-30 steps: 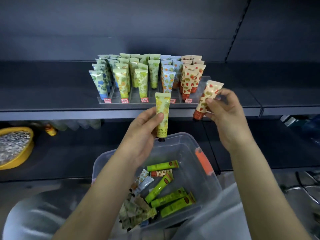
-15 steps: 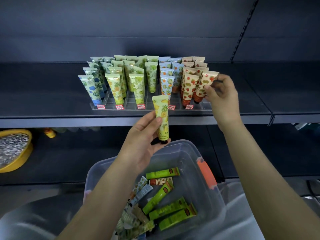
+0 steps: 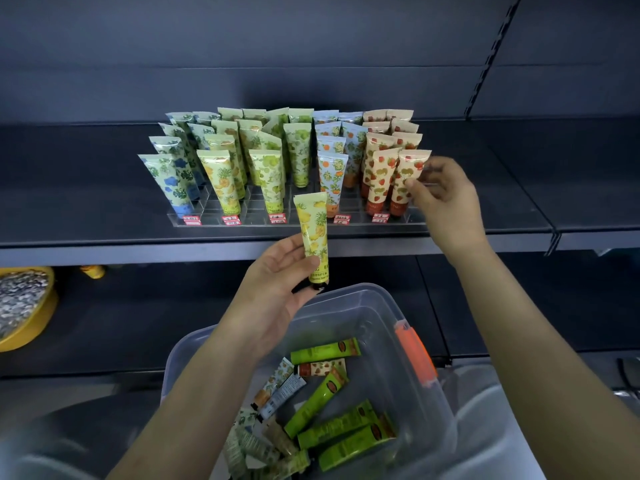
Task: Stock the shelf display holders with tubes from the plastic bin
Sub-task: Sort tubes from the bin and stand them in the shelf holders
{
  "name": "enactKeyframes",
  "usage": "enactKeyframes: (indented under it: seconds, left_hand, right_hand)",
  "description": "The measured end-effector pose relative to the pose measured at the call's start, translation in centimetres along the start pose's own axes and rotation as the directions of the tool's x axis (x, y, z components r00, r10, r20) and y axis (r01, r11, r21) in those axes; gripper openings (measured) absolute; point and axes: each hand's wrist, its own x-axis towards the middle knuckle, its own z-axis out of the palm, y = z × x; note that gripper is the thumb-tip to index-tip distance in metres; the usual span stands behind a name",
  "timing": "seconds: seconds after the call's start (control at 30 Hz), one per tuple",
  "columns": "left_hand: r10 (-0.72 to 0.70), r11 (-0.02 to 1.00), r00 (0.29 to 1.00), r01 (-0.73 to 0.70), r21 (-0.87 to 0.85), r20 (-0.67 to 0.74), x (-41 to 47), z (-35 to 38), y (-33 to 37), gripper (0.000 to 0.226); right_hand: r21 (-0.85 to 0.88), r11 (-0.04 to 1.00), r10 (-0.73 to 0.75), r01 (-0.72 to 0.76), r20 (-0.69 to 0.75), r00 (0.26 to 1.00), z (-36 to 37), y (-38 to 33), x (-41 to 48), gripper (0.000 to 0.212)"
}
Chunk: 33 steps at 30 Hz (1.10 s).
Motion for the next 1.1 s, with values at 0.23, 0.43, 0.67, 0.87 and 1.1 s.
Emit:
enactKeyframes:
  seconds: [0.23,0.43,0.67,0.87,1.1]
  left_hand:
    - [0.021,0.999,1.000,-0.021,0.027,-0.003,-0.9,-1.5,0.8,0.037]
    - [0.074,0.993,0.997,-0.071,0.090,-0.026,-2.5,-2.8,1.7,0.031]
    - [0.163,0.975,0.985,-0.152,0.160,-0.064,-3.9,-4.5,2.9,0.035]
    - [0.262,0.933,0.965,-0.251,0.257,-0.010,-4.0,-5.3,4.1,0.030]
    - [0.514,0.726,0.853,-0.379,0.575,-0.087,-2.0,-10.1,5.9,0.058]
  right_hand:
    - [-0.014,1.000,-0.024,0.024,-0.034,0.999,-0.9,-1.2,-0.6,0.028]
    - [-0.113,0.991,-0.080,0.074,-0.047,0.996,-1.7,-3.4,-1.6,0.035]
    - [-0.368,0.849,-0.371,0.381,0.100,0.923,0.2,-8.1,-3.9,0.028]
    - [-0.213,0.879,-0.230,0.428,0.597,0.768,5.5,-13.8,-6.4,0.028]
    - [-0.259,0.831,-0.302,0.492,0.531,0.791,7.6,-17.7,-5.0,0.015]
